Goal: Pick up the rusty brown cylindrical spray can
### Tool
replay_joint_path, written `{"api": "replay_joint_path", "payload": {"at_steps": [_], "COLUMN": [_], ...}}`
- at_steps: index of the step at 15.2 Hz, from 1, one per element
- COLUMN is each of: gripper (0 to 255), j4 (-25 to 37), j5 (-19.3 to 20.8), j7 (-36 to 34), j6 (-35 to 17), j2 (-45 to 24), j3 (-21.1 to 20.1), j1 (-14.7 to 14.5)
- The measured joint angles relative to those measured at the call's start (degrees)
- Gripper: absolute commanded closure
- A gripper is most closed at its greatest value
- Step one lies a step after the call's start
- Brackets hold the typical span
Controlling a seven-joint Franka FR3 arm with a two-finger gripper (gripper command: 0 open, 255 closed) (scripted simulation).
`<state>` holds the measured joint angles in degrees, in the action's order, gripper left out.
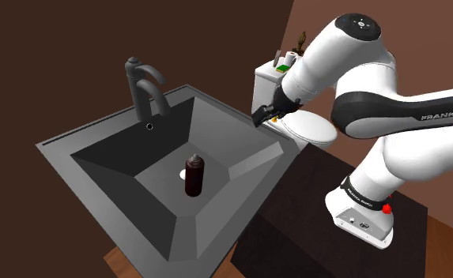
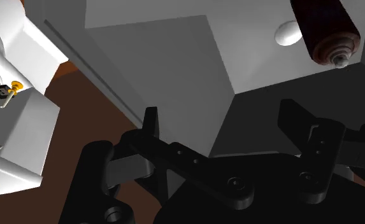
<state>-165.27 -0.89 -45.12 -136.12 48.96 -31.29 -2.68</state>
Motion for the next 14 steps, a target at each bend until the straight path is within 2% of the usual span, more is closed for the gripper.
{"api": "replay_joint_path", "payload": {"at_steps": [3,6,9,12,14], "gripper": [0,0,0,0,0], "j4": [0.3,2.3,6.2,10.7,14.1], "j5": [1.9,5.4,9.7,12.0,12.2], "j7": [-8.5,-18.6,-29.4,-38.0,-41.9], "j6": [-8.2,-15.6,-20.8,-24.8,-26.6], "j2": [-5.3,-10.3,-12.8,-11.0,-8.0], "j3": [-9.1,-21.6,-37.3,-52.8,-60.8], "j1": [4.9,13.8,26.9,41.0,48.8]}}
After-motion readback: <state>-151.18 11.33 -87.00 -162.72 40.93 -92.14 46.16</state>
